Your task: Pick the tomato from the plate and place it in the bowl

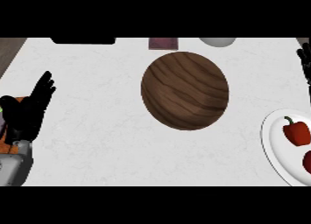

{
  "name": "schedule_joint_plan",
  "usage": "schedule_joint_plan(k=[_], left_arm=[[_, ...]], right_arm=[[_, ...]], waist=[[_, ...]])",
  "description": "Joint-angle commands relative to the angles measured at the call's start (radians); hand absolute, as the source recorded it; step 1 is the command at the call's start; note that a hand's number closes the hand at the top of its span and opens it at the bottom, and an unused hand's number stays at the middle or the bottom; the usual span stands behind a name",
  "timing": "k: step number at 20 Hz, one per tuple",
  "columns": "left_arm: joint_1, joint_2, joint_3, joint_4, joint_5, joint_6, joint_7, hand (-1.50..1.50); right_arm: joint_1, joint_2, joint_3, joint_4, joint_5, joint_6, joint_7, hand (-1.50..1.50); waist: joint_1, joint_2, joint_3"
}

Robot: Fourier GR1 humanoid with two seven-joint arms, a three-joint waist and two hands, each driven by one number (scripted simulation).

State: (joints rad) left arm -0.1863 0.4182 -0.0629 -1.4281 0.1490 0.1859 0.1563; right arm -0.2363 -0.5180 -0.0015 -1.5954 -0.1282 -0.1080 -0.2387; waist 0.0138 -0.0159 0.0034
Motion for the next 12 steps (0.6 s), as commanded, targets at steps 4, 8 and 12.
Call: schedule_joint_plan(k=[4,8,12], left_arm=[[0.035,-0.099,-0.061,-0.107,-0.028,0.043,-0.055,0.0],[0.026,-0.113,-0.041,-0.089,0.017,0.022,-0.067,0.0],[0.044,-0.177,-0.093,-0.084,-0.01,0.047,-0.091,0.0]], right_arm=[[0.211,0.004,0.007,0.038,-0.045,0.022,0.21,1.5],[0.319,-0.105,-0.109,0.154,0.201,-0.244,0.231,1.5],[0.404,0.193,-0.176,0.011,0.044,-0.4,0.023,-1.5]], waist=[[-0.034,0.009,-0.004],[-0.116,0.011,-0.01],[-0.088,0.006,-0.002]])
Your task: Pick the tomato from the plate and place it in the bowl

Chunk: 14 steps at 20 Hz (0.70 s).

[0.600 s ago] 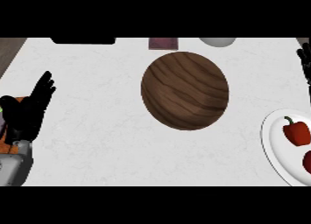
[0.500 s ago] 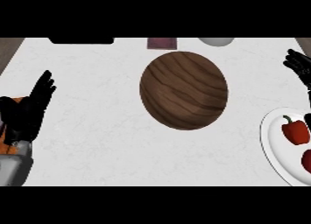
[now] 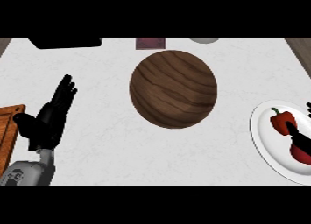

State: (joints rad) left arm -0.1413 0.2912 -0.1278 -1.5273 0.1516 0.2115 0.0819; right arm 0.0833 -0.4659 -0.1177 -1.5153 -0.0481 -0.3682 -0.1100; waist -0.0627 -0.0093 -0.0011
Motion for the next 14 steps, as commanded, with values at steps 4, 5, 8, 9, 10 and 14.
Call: schedule_joint_plan(k=[4,5,8,9,10,14], left_arm=[[-0.009,-0.073,-0.069,-0.02,-0.05,0.03,-0.001,0.0],[0.009,-0.087,-0.069,0.0,-0.043,0.015,-0.042,0.0],[0.024,-0.075,-0.084,-0.075,-0.062,0.02,0.03,0.0],[0.041,-0.088,-0.063,-0.004,-0.048,-0.002,-0.05,0.0],[0.003,-0.073,-0.062,-0.03,-0.045,-0.005,-0.011,0.0],[-0.015,-0.054,-0.05,-0.071,-0.042,-0.016,0.058,0.0]], right_arm=[[0.259,0.193,-0.055,-0.251,0.011,-0.18,-0.242,-1.5],[0.246,0.208,-0.051,-0.271,0.042,-0.224,-0.214,-1.5],[0.388,0.151,-0.059,-0.449,0.112,-0.229,-0.088,-1.5],[0.347,0.1,-0.104,-0.434,0.117,-0.22,-0.012,-1.5],[0.359,0.044,-0.119,-0.478,0.156,-0.234,0.116,-1.5],[0.402,-0.001,-0.117,-0.581,0.226,-0.193,0.383,-1.5]], waist=[[0.032,0.004,0.001],[0.042,0.006,0.0],[0.047,0.005,0.0],[0.052,0.008,-0.001],[0.051,0.009,-0.002],[0.061,0.01,-0.001]])
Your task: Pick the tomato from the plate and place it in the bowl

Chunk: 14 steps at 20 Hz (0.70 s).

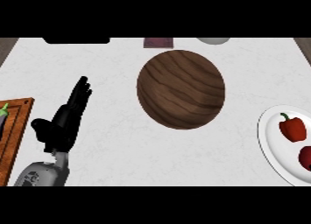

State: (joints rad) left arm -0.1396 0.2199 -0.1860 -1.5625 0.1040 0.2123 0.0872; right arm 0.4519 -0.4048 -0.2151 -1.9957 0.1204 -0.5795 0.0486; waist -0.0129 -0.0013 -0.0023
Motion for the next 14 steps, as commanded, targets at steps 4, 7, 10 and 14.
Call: schedule_joint_plan(k=[4,7,10,14], left_arm=[[-0.035,-0.031,0.012,0.05,-0.018,0.0,-0.023,0.0],[-0.012,-0.038,-0.014,0.019,-0.043,0.009,-0.012,0.0],[-0.027,-0.046,0.005,0.081,-0.026,-0.021,-0.053,0.0],[0.026,-0.03,0.012,0.015,-0.016,-0.046,-0.045,0.0]], right_arm=[[0.022,-0.135,-0.079,-0.106,-0.034,0.161,0.359,-1.5],[-0.059,-0.191,-0.055,-0.079,-0.006,0.2,0.546,-1.5],[-0.095,-0.223,-0.067,0.008,-0.058,0.281,0.58,-1.5],[-0.084,-0.203,-0.01,-0.03,-0.009,0.323,0.69,-1.5]], waist=[[0.004,0.002,0.001],[0.019,0.003,0.001],[0.016,0.004,0.002],[0.018,0.001,0.002]])
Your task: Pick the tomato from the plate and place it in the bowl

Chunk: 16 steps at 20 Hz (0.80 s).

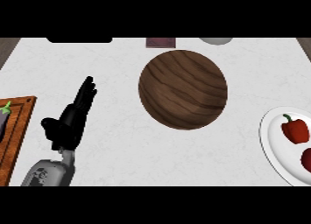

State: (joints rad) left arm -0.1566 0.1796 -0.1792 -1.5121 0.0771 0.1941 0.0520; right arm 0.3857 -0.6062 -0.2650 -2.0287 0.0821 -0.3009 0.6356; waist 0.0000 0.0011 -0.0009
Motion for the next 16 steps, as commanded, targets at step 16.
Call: schedule_joint_plan(k=[16], left_arm=[[-0.028,-0.022,0.1,0.085,-0.004,-0.1,-0.047,0.0]], right_arm=[[0.055,0.253,-0.122,0.006,-0.051,0.218,-0.211,-1.5]], waist=[[-0.013,-0.002,0.001]])
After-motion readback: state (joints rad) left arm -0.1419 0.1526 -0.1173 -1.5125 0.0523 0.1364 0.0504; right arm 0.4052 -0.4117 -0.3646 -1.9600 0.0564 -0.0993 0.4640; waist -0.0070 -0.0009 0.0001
